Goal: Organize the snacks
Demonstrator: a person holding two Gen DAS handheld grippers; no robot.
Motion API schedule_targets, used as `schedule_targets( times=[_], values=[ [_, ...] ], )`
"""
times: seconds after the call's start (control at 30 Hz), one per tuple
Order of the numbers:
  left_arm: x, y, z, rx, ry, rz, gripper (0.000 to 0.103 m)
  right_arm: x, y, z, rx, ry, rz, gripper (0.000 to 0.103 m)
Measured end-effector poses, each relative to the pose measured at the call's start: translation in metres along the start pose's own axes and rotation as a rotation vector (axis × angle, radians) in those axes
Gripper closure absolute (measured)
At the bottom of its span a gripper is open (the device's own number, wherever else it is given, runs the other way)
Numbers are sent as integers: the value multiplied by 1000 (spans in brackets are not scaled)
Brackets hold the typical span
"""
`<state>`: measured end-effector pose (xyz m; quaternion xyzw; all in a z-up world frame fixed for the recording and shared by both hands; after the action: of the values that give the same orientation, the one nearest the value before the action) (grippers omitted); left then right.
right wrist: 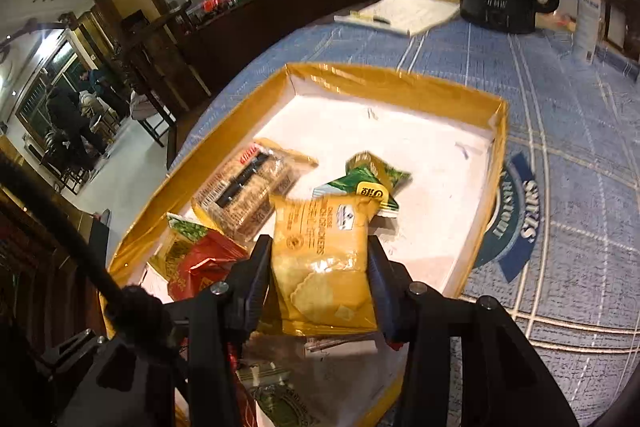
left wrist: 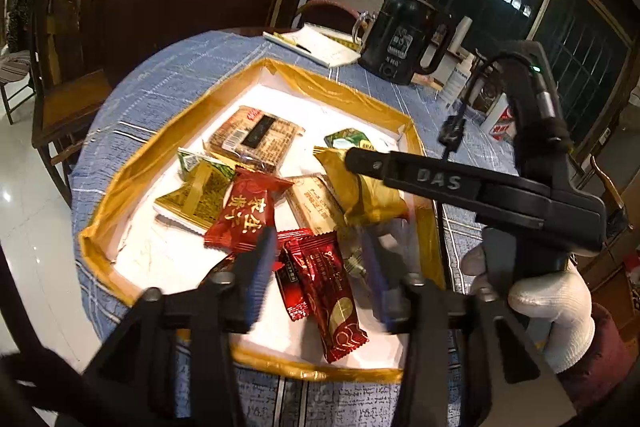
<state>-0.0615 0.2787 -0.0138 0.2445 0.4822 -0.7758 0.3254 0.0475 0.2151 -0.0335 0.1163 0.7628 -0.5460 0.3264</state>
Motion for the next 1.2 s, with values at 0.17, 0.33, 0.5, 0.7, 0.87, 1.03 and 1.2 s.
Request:
schedule_targets(
  times=[0.17,0.33,0.5,0.7,0.87,1.03,1.2],
  values=[
    [-5,-29,1,-53,-26,102,25,2,-43,5,-15,1,88,51],
    [-8,-52,4,-97,-49,199,23,22,-88,12,-14,-1,181,47],
    [-7,-60,11,-190,-29,258,22,40,-117,27,1,43,246,45],
    [6,-68,35,-280,39,286,18,59,-142,53,9,128,284,43],
    [10,-85,58,-277,57,322,15,75,-158,70,21,176,309,42],
    [11,-87,74,-245,62,313,14,87,-167,74,24,184,329,41],
    [13,-87,90,-213,74,313,14,92,-176,72,51,157,352,38]
  ],
)
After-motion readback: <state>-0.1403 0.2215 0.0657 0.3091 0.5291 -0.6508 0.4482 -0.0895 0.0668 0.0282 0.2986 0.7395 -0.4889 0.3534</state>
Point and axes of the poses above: each gripper's, at about its wrist camera, not at the fingertips, and y roughly the way its jaws point, z to its right, x to its underside, the point moved 10 cm from there along y, roughly the way its jaws point, and after that the axes turned 9 degrees about x, right-handed, at the moved point
